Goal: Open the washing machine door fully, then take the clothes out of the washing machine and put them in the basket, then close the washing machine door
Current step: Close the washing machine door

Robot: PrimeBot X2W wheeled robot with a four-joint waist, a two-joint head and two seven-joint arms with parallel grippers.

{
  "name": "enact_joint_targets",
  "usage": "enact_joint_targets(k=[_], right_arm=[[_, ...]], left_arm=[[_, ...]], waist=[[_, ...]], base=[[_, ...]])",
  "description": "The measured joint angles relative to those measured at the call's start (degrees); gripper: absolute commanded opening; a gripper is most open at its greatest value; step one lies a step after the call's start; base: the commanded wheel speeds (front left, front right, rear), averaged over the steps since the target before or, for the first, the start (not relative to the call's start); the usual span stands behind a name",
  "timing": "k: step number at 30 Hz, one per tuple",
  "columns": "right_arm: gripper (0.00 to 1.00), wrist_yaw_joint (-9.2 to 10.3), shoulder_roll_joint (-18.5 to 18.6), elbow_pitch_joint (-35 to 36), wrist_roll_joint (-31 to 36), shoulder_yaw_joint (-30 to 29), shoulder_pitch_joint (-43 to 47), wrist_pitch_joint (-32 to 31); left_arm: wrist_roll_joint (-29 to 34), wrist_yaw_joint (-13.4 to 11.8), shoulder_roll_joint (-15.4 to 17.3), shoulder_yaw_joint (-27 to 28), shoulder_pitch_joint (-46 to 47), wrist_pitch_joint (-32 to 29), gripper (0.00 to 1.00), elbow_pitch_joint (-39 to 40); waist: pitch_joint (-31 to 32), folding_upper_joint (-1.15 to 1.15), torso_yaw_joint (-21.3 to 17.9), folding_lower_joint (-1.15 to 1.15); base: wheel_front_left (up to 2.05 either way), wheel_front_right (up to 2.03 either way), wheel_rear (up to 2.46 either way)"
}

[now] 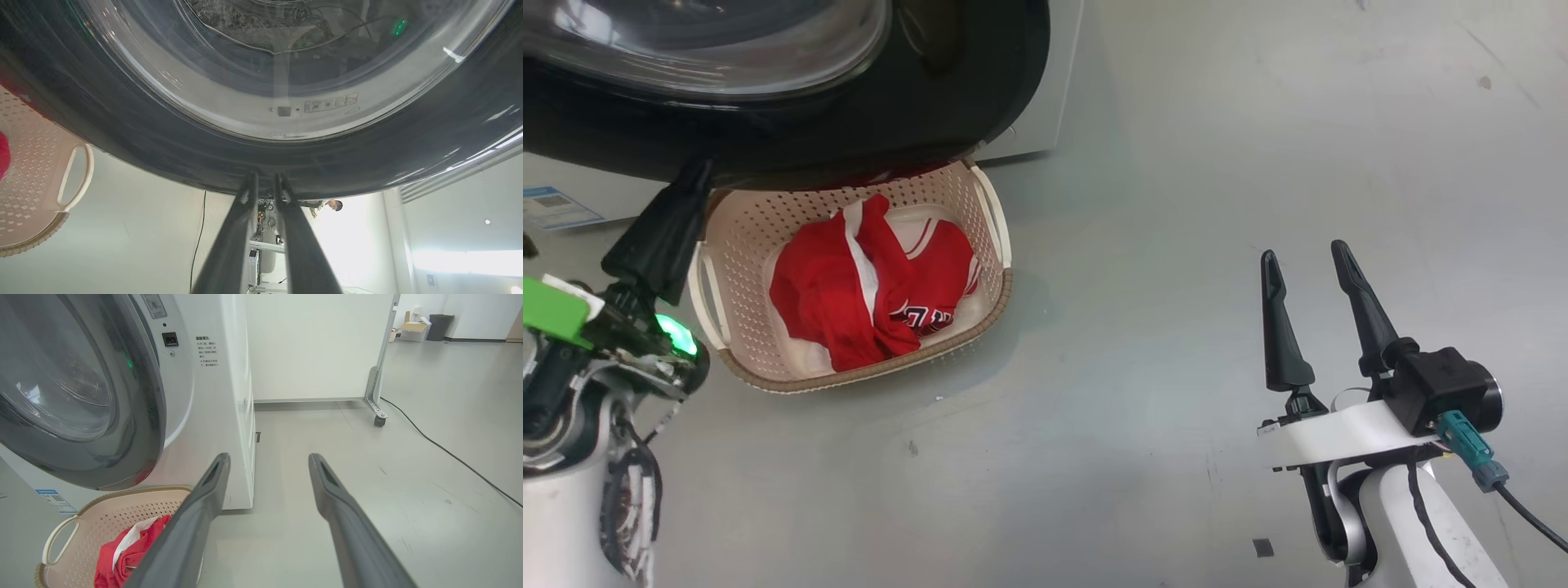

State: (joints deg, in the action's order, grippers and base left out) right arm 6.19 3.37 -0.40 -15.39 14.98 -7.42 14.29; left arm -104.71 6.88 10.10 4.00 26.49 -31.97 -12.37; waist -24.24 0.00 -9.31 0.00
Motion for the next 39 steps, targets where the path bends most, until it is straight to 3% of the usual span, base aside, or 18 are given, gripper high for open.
enact_joint_targets(k=[1, 2, 15, 23, 31, 35, 39], right_arm=[[1.00, 0.00, 0.2, -0.2, 0.0, 0.0, 0.0, 0.0], [1.00, 0.00, 0.3, -0.4, 0.3, -0.2, 0.1, 0.0], [1.00, 0.00, 2.2, -2.4, 0.5, -2.4, 2.4, 0.2], [1.00, 0.00, 2.9, -2.9, 0.5, -2.6, 4.3, 0.2], [1.00, 0.00, 3.6, -2.7, 1.0, -2.7, 4.8, 0.2], [1.00, 0.00, 3.9, -2.5, 1.4, -2.7, 5.4, 0.2], [1.00, 0.01, 4.1, -2.5, 1.4, -2.8, 5.8, 0.2]], left_arm=[[0.0, 0.0, -0.7, 0.4, -1.0, 0.6, 0.61, 0.5], [0.0, 0.0, -1.5, 0.8, -1.8, 1.1, 1.00, 1.4], [7.8, 0.0, -7.2, 5.3, -11.6, 11.7, 1.00, 8.3], [29.2, 0.0, -4.0, 2.9, -17.0, 22.2, 1.00, 13.7], [54.7, 0.1, 3.1, -2.4, -21.0, 33.4, 1.00, 20.6], [64.9, -0.1, 4.8, -4.1, -25.0, 37.0, 1.00, 20.3], [72.1, -2.9, 5.1, -6.3, -28.2, 39.2, 1.00, 19.7]], waist=[[0.4, 0.00, 0.4, 0.00], [0.8, 0.00, 0.8, 0.00], [6.6, 0.00, 6.8, 0.00], [10.6, 0.00, 10.1, 0.00], [14.0, 0.00, 12.0, 0.00], [15.3, 0.00, 12.3, 0.00], [16.3, 0.00, 12.2, 0.00]], base=[[0.00, 0.00, 0.00], [0.00, 0.00, 0.00], [0.00, 0.00, 0.00], [0.00, 0.00, 0.00], [0.00, 0.00, 0.00], [0.00, 0.00, 0.00], [0.00, 0.00, 0.00]])
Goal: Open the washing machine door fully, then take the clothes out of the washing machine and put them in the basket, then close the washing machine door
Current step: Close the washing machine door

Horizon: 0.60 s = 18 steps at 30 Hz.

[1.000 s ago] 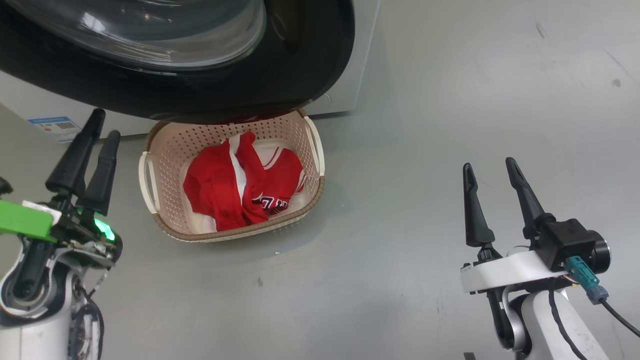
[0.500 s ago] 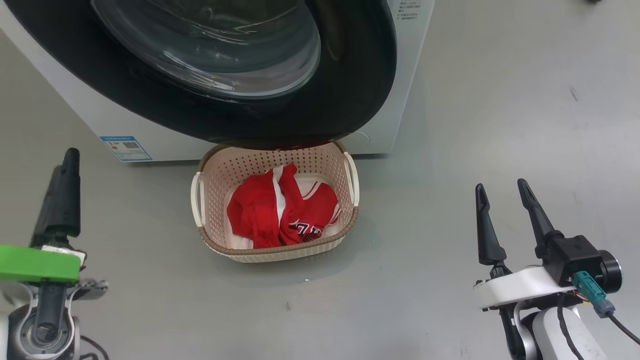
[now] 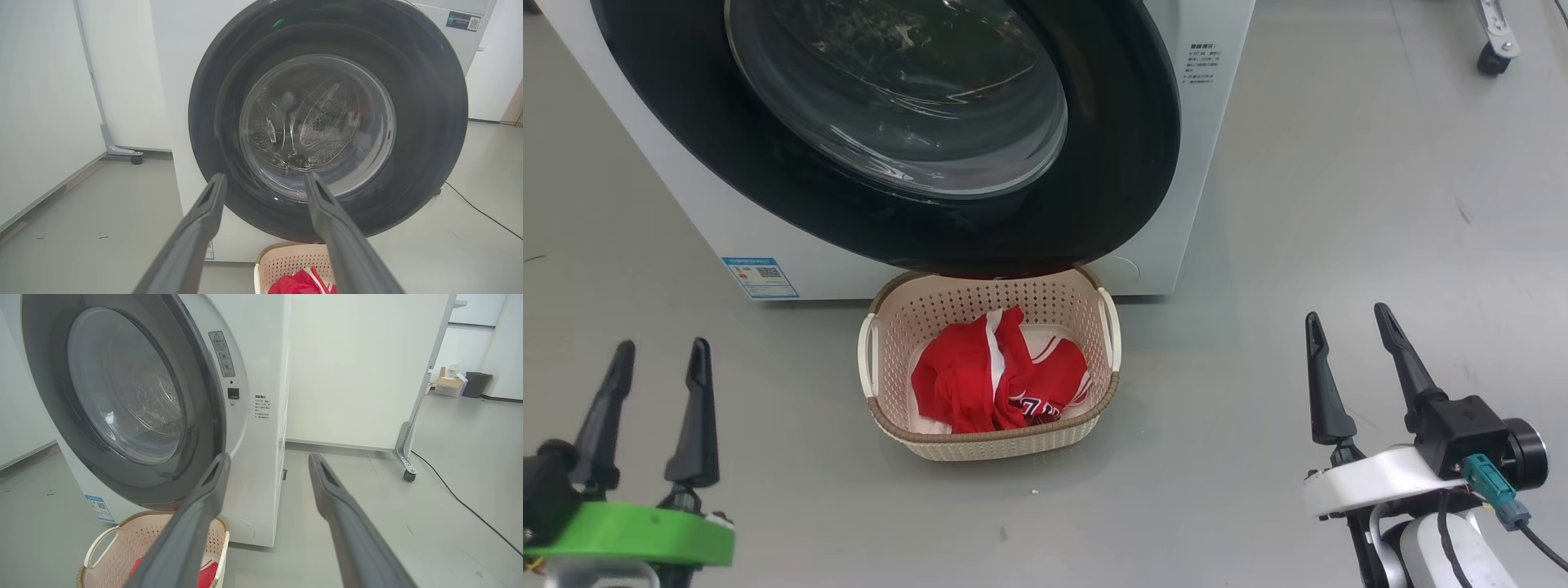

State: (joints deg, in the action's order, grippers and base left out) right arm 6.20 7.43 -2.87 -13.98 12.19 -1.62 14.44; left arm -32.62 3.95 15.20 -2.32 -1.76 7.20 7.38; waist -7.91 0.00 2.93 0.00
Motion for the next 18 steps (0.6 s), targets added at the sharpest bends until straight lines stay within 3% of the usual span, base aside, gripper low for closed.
enact_joint_targets(k=[10, 18], right_arm=[[1.00, 0.01, -0.1, -1.0, 0.0, 0.0, 4.0, 0.0], [1.00, 0.10, -0.2, -1.2, -0.1, 0.0, 6.7, -0.4]], left_arm=[[5.9, -5.4, -2.1, -3.6, -5.1, 2.2, 1.00, -3.3], [6.9, -6.8, -3.8, -5.7, -7.0, 3.0, 1.00, -4.1]], waist=[[2.0, 0.00, -0.5, 0.00], [3.9, 0.00, -0.5, 0.00]], base=[[0.00, 0.00, 0.00], [0.00, 0.00, 0.00]])
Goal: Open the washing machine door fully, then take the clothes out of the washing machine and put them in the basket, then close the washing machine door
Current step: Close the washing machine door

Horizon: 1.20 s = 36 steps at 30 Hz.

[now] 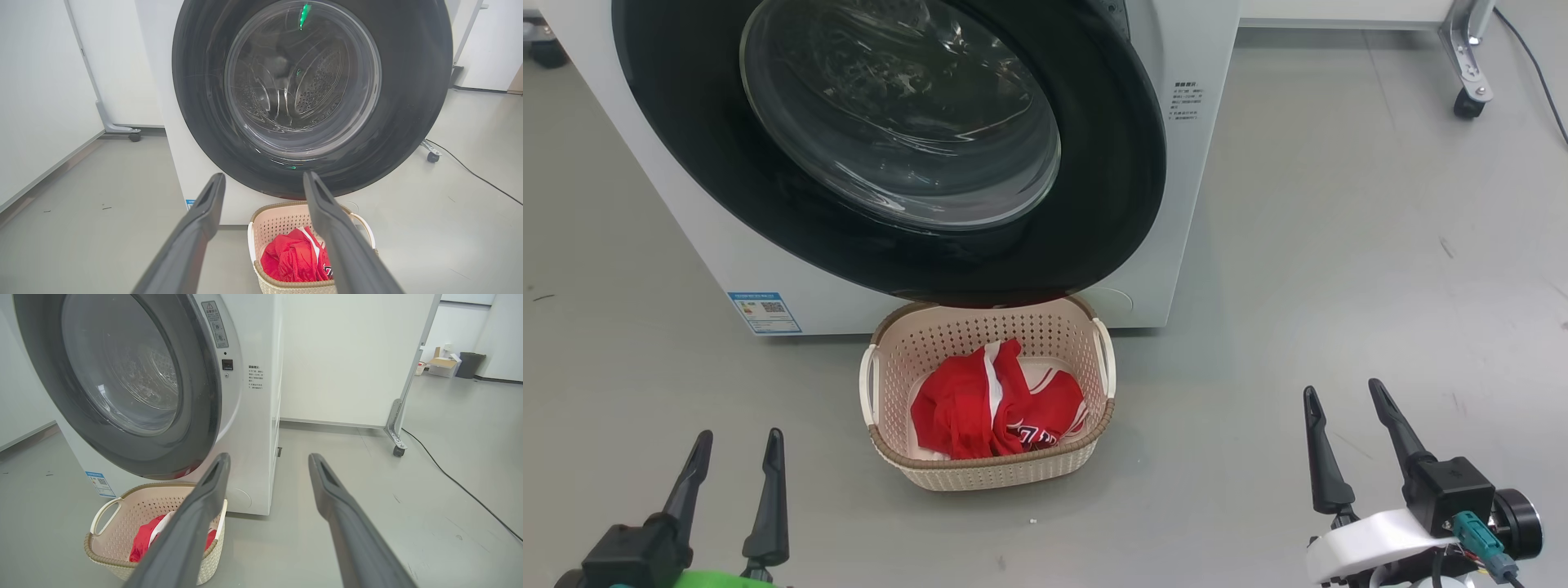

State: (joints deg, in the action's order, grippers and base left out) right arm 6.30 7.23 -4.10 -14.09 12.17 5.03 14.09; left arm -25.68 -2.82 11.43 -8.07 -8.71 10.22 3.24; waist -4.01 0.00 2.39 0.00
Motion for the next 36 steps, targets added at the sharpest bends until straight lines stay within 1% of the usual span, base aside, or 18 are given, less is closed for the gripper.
enact_joint_targets(k=[2, 7, 10, 36], right_arm=[[1.00, 0.34, -0.1, 0.1, 0.0, 0.0, 0.5, 0.0], [1.00, 0.34, -0.2, 0.4, -0.1, 0.0, 0.8, -0.2], [1.00, 0.34, -0.2, 1.0, -0.2, -0.1, 1.4, -0.2], [1.00, 0.41, -0.3, 2.0, -0.2, -0.7, 1.4, -0.7]], left_arm=[[0.1, -0.5, -0.3, -0.3, -0.1, 0.0, 1.00, -0.1], [-0.5, -0.5, -2.0, -0.6, -0.4, 0.7, 1.00, 0.0], [-0.1, -0.9, -1.9, -0.8, -0.7, 0.8, 1.00, 0.1], [1.1, -1.4, -2.0, -1.2, -0.7, 2.0, 1.00, -0.1]], waist=[[0.3, 0.00, 0.0, 0.00], [0.4, 0.00, -0.1, 0.00], [0.2, 0.00, 0.0, 0.00], [-0.3, 0.00, 0.6, 0.00]], base=[[0.00, 0.00, 0.00], [0.00, 0.00, 0.00], [0.00, 0.00, 0.00], [0.00, 0.00, 0.00]])
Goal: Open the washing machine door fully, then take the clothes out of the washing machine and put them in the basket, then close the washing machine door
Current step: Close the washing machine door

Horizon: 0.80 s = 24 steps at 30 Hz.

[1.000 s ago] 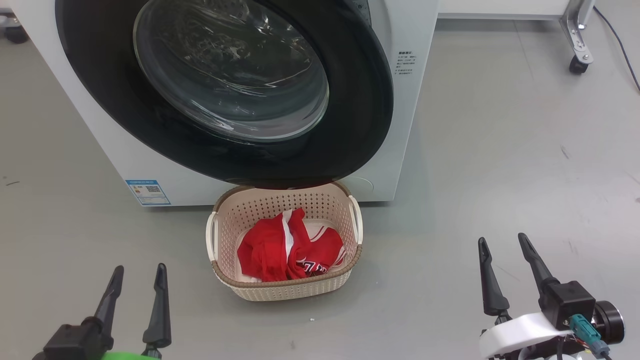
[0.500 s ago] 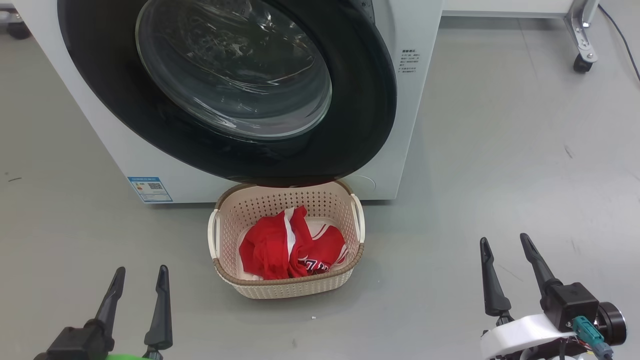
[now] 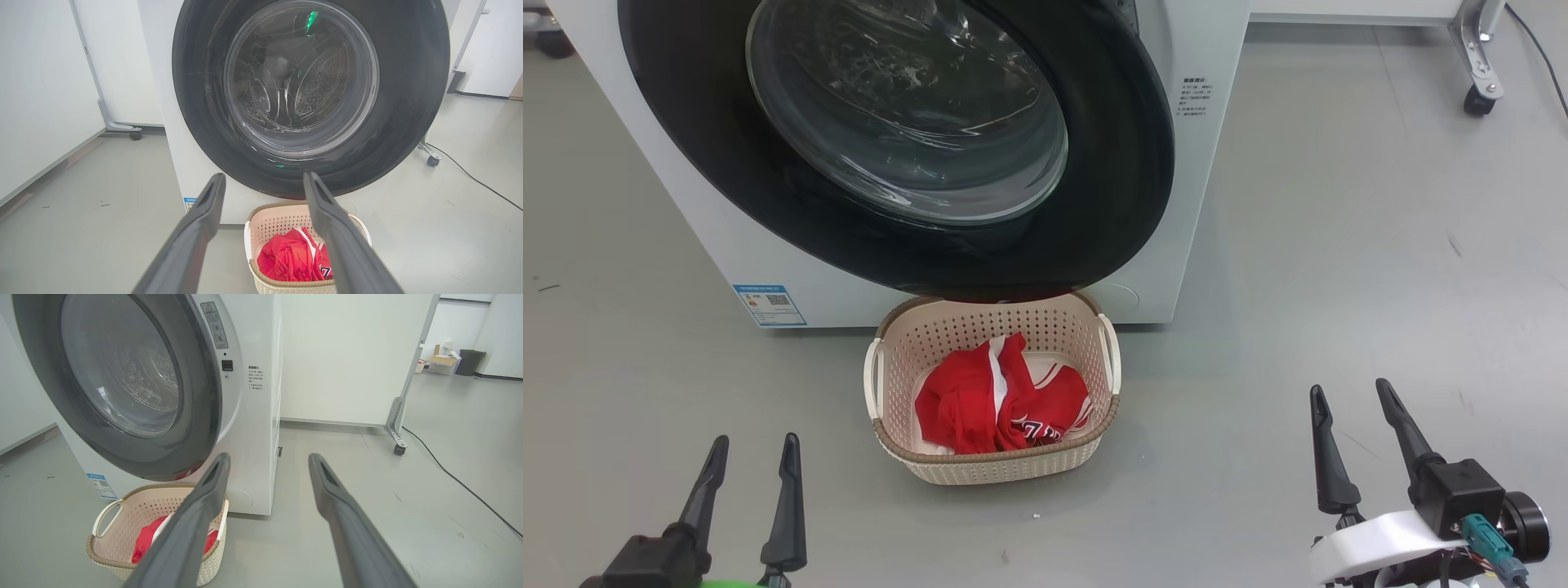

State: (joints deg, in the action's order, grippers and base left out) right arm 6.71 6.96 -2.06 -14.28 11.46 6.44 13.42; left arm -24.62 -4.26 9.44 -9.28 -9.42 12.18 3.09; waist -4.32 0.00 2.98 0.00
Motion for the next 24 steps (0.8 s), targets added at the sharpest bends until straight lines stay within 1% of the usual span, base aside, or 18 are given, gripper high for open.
enact_joint_targets(k=[5, 6, 8, 14, 19, 20, 24], right_arm=[[1.00, 0.00, 0.0, 0.1, 0.0, -0.1, 0.0, 0.0], [0.58, 0.00, 0.0, 0.2, 0.0, -0.1, 0.0, 0.0], [0.00, 0.00, -0.3, 0.4, -0.5, -0.4, 0.0, 0.0], [0.00, 0.01, -0.3, 0.9, -0.8, -1.4, 0.1, 0.0], [0.00, -0.10, 0.9, 0.9, -0.8, -1.5, -0.1, -0.3], [0.00, -0.24, 1.1, 0.9, -0.8, -1.5, -0.3, -0.7], [0.00, -2.14, 2.7, 0.8, -0.8, -0.9, -2.8, -2.1]], left_arm=[[0.6, 0.0, 0.0, -0.1, 0.0, 0.1, 1.00, 0.0], [0.8, 0.0, 0.0, -0.1, 0.0, 0.1, 1.00, 0.0], [1.1, 0.0, 0.0, -0.2, 0.0, 0.1, 1.00, 0.0], [1.1, 0.0, -0.3, -1.1, 0.2, 0.1, 1.00, -0.1], [1.7, 0.0, -0.3, -1.8, 0.4, 0.1, 1.00, 0.3], [1.7, 0.1, -0.4, -1.9, 0.5, 0.1, 1.00, 0.4], [1.7, 0.6, -0.4, -2.4, 1.7, 0.3, 1.00, 0.9]], waist=[[-0.2, 0.00, 0.2, 0.00], [-0.2, 0.00, 0.3, 0.00], [-0.2, 0.00, 0.4, 0.00], [-0.4, 0.00, 1.7, 0.00], [-0.7, 0.00, 3.0, 0.00], [-0.8, 0.00, 3.3, 0.00], [-1.6, 0.00, 4.5, 0.00]], base=[[0.00, 0.00, 0.00], [0.00, 0.00, 0.00], [0.00, 0.00, 0.00], [0.00, 0.00, 0.00], [0.00, 0.00, 0.00], [0.00, 0.00, 0.00], [0.00, 0.00, 0.00]])
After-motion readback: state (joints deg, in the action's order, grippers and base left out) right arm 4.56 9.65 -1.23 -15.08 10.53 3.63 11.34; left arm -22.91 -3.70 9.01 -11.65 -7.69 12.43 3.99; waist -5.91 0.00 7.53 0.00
